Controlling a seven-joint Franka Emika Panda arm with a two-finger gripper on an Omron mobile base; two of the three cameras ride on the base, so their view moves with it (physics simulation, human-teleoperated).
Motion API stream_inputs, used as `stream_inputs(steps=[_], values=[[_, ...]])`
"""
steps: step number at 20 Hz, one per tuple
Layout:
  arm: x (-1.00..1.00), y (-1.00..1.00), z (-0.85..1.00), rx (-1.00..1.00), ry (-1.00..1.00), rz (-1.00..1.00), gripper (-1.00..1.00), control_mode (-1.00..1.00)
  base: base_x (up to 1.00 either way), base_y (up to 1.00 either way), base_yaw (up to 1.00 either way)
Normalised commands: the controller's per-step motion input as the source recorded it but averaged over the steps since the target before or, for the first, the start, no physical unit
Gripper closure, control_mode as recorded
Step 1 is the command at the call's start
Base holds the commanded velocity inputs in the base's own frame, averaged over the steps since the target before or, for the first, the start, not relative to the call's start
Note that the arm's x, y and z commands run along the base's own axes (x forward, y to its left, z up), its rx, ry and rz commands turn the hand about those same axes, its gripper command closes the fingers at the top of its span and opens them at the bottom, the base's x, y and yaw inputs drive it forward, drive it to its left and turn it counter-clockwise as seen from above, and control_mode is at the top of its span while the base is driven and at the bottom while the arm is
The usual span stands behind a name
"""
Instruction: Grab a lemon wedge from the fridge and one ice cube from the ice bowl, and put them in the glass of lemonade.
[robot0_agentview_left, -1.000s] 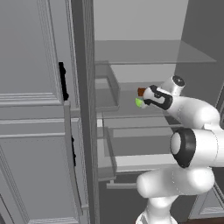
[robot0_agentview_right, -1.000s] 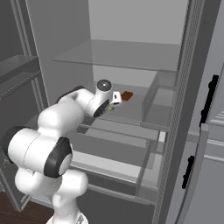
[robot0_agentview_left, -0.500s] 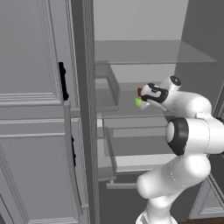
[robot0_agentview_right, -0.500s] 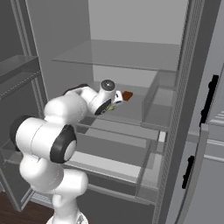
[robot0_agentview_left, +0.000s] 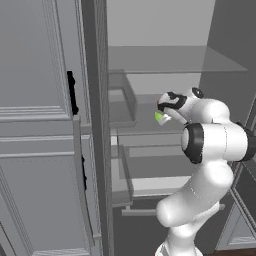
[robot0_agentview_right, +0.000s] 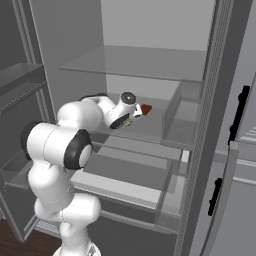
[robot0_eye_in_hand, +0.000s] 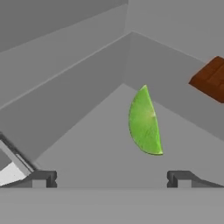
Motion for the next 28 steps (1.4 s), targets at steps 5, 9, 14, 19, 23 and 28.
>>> stream_inputs(steps=[5, 9, 14, 19, 23, 28], values=[[0.39, 0.0, -0.17, 0.0, 0.0, 0.05, -1.0, -1.0, 0.0, 0.0, 0.0], [0.28, 0.0, -0.19, 0.0, 0.0, 0.03, -1.0, -1.0, 0.0, 0.0, 0.0], [0.26, 0.0, -0.21, 0.0, 0.0, 0.01, -1.0, -1.0, 0.0, 0.0, 0.0], [0.33, 0.0, -0.16, 0.0, 0.01, 0.01, -1.0, -1.0, 0.0, 0.0, 0.0], [0.32, 0.0, -0.13, 0.0, 0.02, 0.0, -1.0, -1.0, 0.0, 0.0, 0.0], [0.26, -0.01, -0.17, 0.0, 0.04, 0.0, -1.0, -1.0, 0.0, 0.0, 0.0]])
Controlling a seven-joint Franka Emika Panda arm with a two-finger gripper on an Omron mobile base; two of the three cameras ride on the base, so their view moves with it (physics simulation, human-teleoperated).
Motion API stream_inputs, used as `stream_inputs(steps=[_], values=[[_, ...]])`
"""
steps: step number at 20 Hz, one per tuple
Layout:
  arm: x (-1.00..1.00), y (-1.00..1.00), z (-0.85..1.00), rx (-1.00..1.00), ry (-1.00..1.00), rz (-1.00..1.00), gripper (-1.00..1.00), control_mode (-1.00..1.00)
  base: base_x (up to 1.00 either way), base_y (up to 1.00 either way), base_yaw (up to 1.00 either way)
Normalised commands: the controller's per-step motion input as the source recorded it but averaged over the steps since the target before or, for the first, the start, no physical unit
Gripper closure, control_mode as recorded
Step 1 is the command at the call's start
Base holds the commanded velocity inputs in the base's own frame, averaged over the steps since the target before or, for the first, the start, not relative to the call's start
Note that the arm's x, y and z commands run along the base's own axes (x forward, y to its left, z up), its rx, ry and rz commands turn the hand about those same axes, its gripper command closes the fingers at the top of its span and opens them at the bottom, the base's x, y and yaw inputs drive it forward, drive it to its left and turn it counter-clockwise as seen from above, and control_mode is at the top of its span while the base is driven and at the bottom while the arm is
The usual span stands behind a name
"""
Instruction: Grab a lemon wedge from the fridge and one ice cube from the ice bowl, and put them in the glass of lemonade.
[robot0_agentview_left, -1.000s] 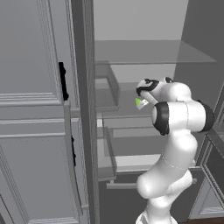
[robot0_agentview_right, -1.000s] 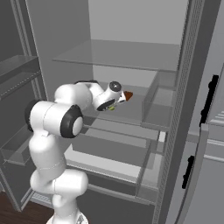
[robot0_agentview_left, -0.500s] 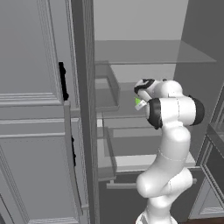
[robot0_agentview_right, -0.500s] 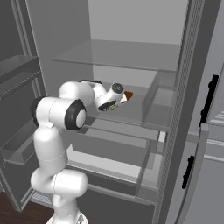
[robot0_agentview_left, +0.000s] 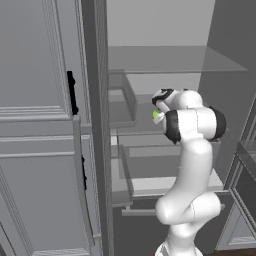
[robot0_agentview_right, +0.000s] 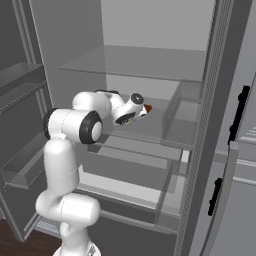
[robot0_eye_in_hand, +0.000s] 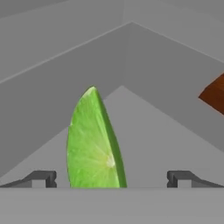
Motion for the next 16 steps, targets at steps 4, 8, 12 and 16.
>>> stream_inputs(steps=[4, 8, 12, 16], values=[[0.04, 0.0, -0.17, 0.0, 0.03, 0.01, 1.0, -1.0, 0.0, 0.0, 0.0], [-0.35, 0.25, -0.48, -0.05, 0.01, 0.0, 1.0, -1.0, 0.0, 0.0, 0.0], [-0.97, 0.36, -0.44, -0.03, 0.0, 0.0, 1.0, -1.0, 0.0, 0.0, 0.0], [-1.0, 0.04, -0.1, 0.0, -0.04, 0.0, 1.0, -1.0, 0.0, 0.0, 0.0]])
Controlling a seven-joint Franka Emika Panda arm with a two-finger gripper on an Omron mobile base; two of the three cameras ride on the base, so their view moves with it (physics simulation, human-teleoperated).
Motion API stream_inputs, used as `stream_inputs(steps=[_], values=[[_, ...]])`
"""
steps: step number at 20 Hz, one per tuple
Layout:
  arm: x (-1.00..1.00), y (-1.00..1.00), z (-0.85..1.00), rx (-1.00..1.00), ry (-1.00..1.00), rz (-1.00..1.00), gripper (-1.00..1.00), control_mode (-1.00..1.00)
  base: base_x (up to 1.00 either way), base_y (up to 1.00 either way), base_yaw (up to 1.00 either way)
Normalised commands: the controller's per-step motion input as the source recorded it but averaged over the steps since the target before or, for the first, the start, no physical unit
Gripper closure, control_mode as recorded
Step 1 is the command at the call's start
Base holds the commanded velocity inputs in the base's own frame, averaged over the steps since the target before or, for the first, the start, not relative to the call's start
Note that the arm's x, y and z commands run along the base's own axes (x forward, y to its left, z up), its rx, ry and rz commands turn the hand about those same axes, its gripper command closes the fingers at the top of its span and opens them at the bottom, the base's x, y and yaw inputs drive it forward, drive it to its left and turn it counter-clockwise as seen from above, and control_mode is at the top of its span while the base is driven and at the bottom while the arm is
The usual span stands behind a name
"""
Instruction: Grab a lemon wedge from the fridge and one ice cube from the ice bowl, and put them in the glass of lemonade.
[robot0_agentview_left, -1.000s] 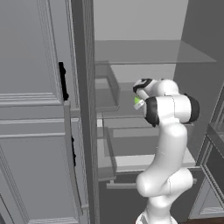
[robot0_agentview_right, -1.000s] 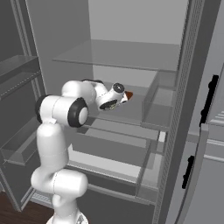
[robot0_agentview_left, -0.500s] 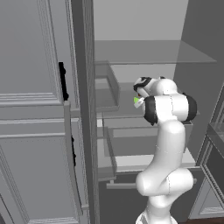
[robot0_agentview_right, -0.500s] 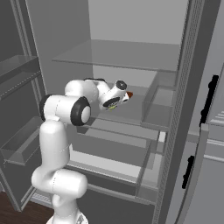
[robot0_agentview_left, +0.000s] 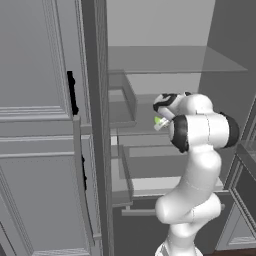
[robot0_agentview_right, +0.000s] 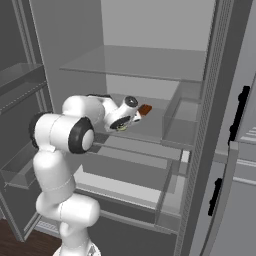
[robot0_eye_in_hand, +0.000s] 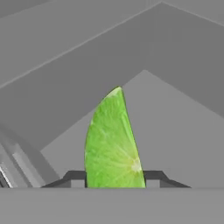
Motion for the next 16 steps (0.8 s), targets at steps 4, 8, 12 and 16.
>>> stream_inputs(steps=[4, 8, 12, 16], values=[[-1.0, -0.01, 0.44, -0.03, -0.12, -0.03, 1.0, -1.0, 0.0, 0.0, 0.0], [-1.0, 0.01, 0.95, -0.06, 0.0, -0.07, 1.0, -1.0, 0.0, 0.0, 0.0], [-1.0, 0.14, 0.85, 0.0, 0.16, -0.19, 1.0, -1.0, 0.0, 0.0, 0.0], [-1.0, 0.29, 0.67, 0.05, 0.19, -0.29, 1.0, -1.0, 0.0, 0.0, 0.0]])
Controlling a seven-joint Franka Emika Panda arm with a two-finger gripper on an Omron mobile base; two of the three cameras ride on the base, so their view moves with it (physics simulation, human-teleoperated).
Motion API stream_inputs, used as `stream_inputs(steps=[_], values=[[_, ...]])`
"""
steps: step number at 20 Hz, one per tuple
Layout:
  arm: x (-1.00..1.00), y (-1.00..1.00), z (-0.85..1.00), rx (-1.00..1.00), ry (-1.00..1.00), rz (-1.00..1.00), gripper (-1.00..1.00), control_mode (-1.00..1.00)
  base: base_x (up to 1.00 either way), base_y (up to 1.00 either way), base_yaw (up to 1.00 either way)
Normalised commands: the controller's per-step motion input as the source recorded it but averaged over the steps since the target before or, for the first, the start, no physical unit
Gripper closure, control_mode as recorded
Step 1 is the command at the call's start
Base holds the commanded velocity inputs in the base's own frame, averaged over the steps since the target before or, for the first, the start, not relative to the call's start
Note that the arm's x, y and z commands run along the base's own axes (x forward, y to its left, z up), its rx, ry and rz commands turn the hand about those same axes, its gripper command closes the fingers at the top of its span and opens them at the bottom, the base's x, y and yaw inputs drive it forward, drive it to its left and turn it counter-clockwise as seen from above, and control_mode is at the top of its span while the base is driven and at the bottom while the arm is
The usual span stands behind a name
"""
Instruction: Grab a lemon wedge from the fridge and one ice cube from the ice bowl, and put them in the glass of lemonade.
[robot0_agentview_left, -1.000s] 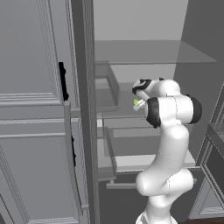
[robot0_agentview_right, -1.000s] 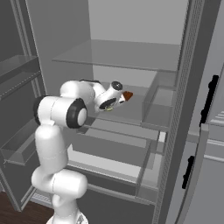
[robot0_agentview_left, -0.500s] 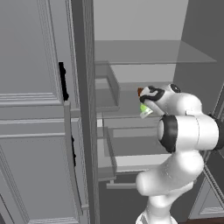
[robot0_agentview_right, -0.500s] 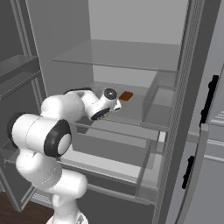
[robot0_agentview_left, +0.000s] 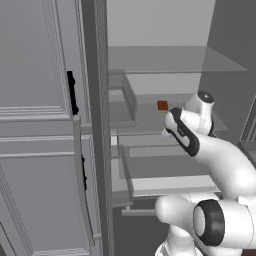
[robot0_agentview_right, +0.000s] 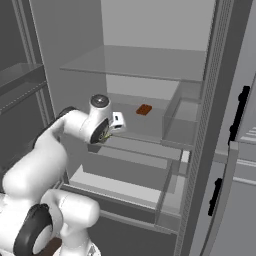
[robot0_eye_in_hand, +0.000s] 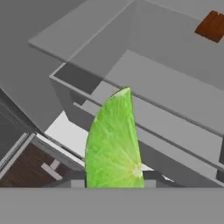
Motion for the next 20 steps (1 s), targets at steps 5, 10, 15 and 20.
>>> stream_inputs(steps=[5, 10, 15, 20], values=[[-1.0, 0.16, 0.39, 0.02, 0.04, -0.33, 1.0, -1.0, 0.0, 0.0, 0.0], [-1.0, 0.0, 0.01, 0.0, 0.0, -0.25, 1.0, -1.0, 0.0, 0.0, 0.0], [-1.0, -0.01, 0.41, 0.02, 0.0, -0.16, 1.0, -1.0, 0.0, 0.0, 0.0], [-0.99, 0.0, 0.43, 0.02, -0.01, -0.1, 1.0, -1.0, 0.0, 0.0, 0.0]])
